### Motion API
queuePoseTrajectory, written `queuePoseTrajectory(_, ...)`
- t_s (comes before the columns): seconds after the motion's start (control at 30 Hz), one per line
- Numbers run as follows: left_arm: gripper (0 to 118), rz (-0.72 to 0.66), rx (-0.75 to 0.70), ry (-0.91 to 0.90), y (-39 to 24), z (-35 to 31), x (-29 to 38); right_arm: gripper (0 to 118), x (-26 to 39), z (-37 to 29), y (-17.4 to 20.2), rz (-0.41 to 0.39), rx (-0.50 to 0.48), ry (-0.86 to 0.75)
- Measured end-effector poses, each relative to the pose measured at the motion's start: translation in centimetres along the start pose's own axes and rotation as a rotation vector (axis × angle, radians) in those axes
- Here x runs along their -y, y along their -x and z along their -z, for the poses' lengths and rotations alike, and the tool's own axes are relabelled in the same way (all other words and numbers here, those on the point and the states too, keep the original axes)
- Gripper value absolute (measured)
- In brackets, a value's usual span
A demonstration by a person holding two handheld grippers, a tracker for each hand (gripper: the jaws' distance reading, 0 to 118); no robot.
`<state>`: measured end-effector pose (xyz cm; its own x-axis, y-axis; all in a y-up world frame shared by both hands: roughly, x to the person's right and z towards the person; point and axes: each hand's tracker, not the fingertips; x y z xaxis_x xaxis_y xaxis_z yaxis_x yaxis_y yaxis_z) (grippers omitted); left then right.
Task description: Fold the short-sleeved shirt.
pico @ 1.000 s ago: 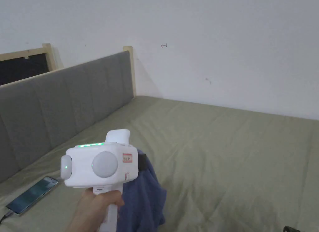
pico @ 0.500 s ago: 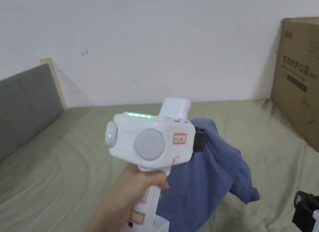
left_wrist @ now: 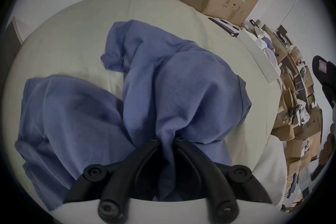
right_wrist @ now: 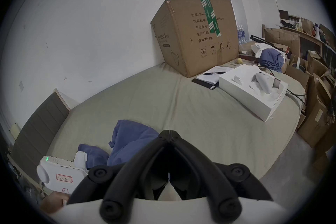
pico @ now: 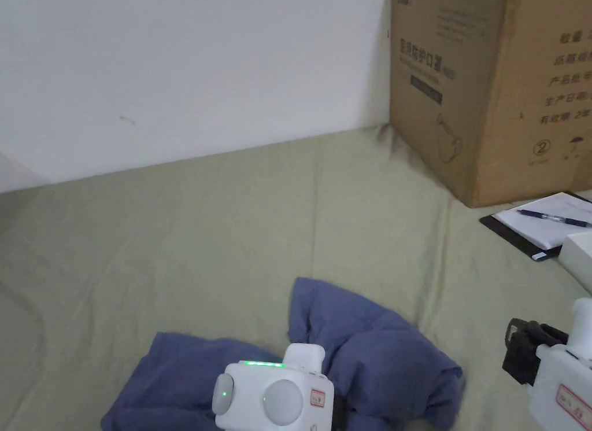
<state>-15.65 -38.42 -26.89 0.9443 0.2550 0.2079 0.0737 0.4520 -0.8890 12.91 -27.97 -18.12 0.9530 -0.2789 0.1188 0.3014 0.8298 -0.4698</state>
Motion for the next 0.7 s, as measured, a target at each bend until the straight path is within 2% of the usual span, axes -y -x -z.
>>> queuePoseTrajectory(0.03, 9, -0.033, 0.020, -0.012, 0.1, -0.3, 0.0, 0, 0.1, 0.3, 0.2, -0.002, -0.001, 0.012)
queuePoseTrajectory(0.07, 17, -0.050, 0.031, -0.016, 0.3, -0.3, -0.1, 0, 0.2, 0.5, 0.4, -0.004, -0.005, 0.019)
queuePoseTrajectory(0.1, 32, -0.055, 0.029, -0.009, 0.5, -0.5, -0.3, 0, 0.3, 0.7, 0.7, -0.006, -0.012, 0.026)
queuePoseTrajectory(0.13, 55, -0.055, 0.034, -0.007, 0.7, -0.6, -0.4, 0, 0.4, 0.7, 1.2, -0.010, -0.026, 0.032)
queuePoseTrajectory(0.23, 97, -0.013, 0.035, -0.013, 0.3, -1.9, -0.4, 0, 0.4, 0.7, 2.6, -0.045, -0.066, 0.043)
queuePoseTrajectory(0.27, 105, 0.004, 0.021, -0.025, 0.2, -2.5, -0.3, 0, 0.4, 0.5, 3.1, -0.060, -0.074, 0.045)
queuePoseTrajectory(0.3, 107, 0.014, 0.010, -0.037, 0.1, -3.3, -0.2, 0, 0.4, 0.5, 3.5, -0.075, -0.082, 0.047)
queuePoseTrajectory(0.4, 107, 0.046, 0.024, -0.080, 1.1, -6.4, 0.2, 0, 0.4, 0.4, 4.6, -0.105, -0.112, 0.051)
queuePoseTrajectory(0.47, 104, 0.018, -0.008, -0.150, 2.0, -8.6, 0.6, 0, 0.4, 0.6, 5.2, -0.117, -0.127, 0.060)
queuePoseTrajectory(0.5, 98, -0.008, -0.026, -0.203, 2.8, -10.0, 0.9, 0, 0.4, 0.8, 5.6, -0.123, -0.132, 0.063)
queuePoseTrajectory(0.63, 15, -0.090, -0.112, -0.237, 6.5, -13.5, 1.6, 0, 0.5, 1.6, 6.8, -0.144, -0.150, 0.086)
queuePoseTrajectory(0.7, 3, -0.091, -0.177, -0.227, 8.7, -14.1, 2.3, 0, 0.6, 2.2, 7.5, -0.154, -0.163, 0.098)
